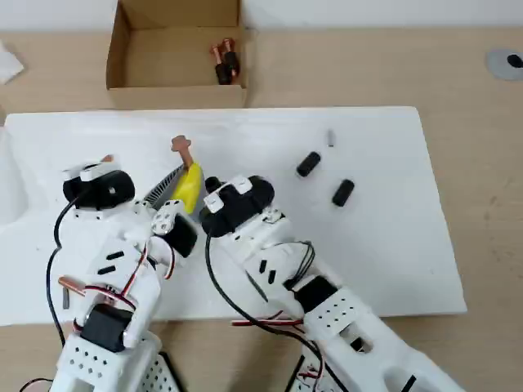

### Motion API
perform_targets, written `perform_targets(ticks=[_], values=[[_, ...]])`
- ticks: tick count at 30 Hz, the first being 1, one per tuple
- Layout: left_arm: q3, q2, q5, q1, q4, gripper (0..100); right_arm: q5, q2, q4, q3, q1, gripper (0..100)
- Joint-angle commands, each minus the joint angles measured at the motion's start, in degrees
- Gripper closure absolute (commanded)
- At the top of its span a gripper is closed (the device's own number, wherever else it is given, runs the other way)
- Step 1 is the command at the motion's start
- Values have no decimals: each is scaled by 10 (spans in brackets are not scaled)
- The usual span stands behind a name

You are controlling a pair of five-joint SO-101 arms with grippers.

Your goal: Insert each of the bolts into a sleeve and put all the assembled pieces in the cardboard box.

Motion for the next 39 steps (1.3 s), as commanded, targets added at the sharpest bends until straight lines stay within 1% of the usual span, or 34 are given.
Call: perform_targets(ticks=[1, 5, 9, 14, 19, 28, 31, 33, 37, 39], values=[[-5, -8, 6, 8, -2, 996, -27, -15, 0, -36, -7, 989], [-4, -8, 4, 7, -2, 995, -64, -15, 69, -76, -7, 989], [-4, -8, 4, 7, -22, 995, -76, -15, 115, -101, -7, 989], [-4, -6, 1, 6, -52, 996, -76, -15, 120, -102, -7, 989], [-4, -7, -36, 6, -55, 996, -76, -15, 120, -102, -7, 989], [18, -8, -53, 6, -55, 995, -76, -15, 120, -103, -7, 989], [21, -8, -53, 6, -61, 995, -75, -15, 120, -102, -20, 989], [22, -8, -53, 3, -86, 995, -76, -15, 120, -102, -30, 989], [40, -8, -52, -30, -150, 995, -76, -15, 120, -104, -38, 989], [47, -8, -52, -38, -154, 995, -76, -15, 120, -104, -38, 989]])
